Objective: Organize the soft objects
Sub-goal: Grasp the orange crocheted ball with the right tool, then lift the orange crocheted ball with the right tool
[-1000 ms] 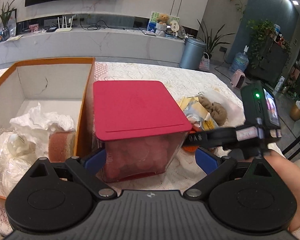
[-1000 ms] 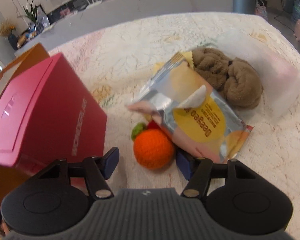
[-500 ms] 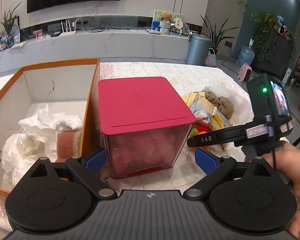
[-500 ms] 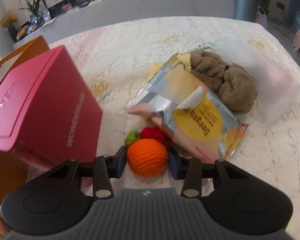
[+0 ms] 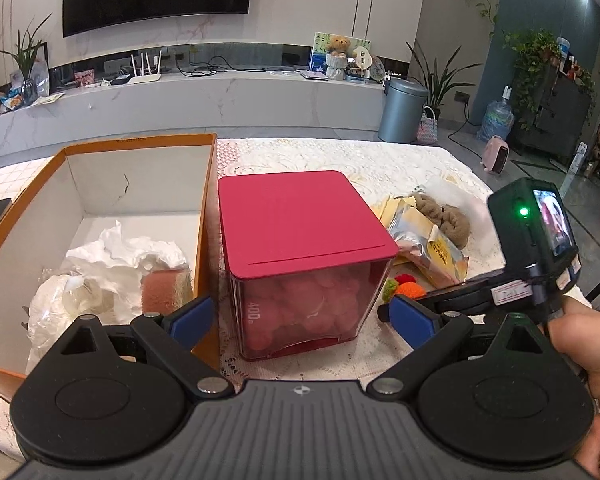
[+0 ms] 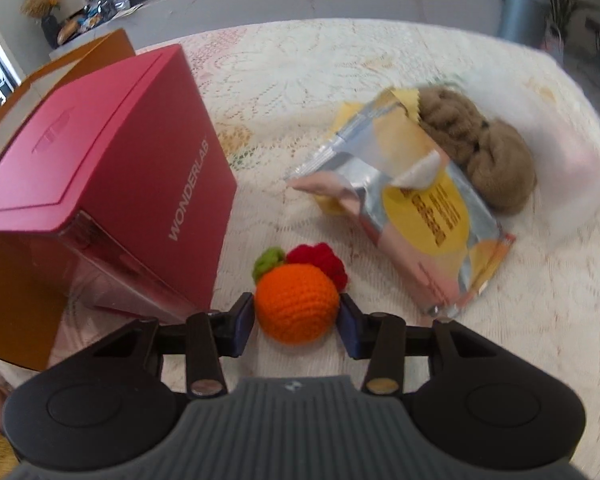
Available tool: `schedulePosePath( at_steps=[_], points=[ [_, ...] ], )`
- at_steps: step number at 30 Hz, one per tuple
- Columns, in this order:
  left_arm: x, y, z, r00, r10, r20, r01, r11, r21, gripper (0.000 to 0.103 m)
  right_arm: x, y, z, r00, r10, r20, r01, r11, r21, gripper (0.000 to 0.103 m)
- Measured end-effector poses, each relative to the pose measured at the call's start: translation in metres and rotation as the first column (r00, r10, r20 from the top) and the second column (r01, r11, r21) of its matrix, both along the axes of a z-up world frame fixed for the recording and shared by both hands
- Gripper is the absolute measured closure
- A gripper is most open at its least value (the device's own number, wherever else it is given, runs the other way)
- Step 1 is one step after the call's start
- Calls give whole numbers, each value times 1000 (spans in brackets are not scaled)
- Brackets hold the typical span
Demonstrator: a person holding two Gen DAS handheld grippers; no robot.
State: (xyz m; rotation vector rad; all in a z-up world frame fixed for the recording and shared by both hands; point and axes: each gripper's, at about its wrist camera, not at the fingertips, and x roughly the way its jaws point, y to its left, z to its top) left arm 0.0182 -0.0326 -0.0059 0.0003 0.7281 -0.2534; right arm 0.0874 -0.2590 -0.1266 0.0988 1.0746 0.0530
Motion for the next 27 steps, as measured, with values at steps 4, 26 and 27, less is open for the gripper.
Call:
schedulePosePath(
  at_steps=[4, 26, 27],
  points=[
    [-1, -2, -2, 1000, -1, 0, 1, 1000, 8, 0, 2, -1, -1, 1000, 2, 12, -2, 1000, -24, 60],
    [-1, -78, 57, 978, -150, 143, 126, 978, 165, 0, -59, -82, 104, 901, -232, 366, 225, 972, 62, 61],
    [1, -88, 55, 974, -176, 140, 151, 973, 173, 0, -69, -91, 111, 886, -255, 387, 250, 966, 64, 61]
  ],
)
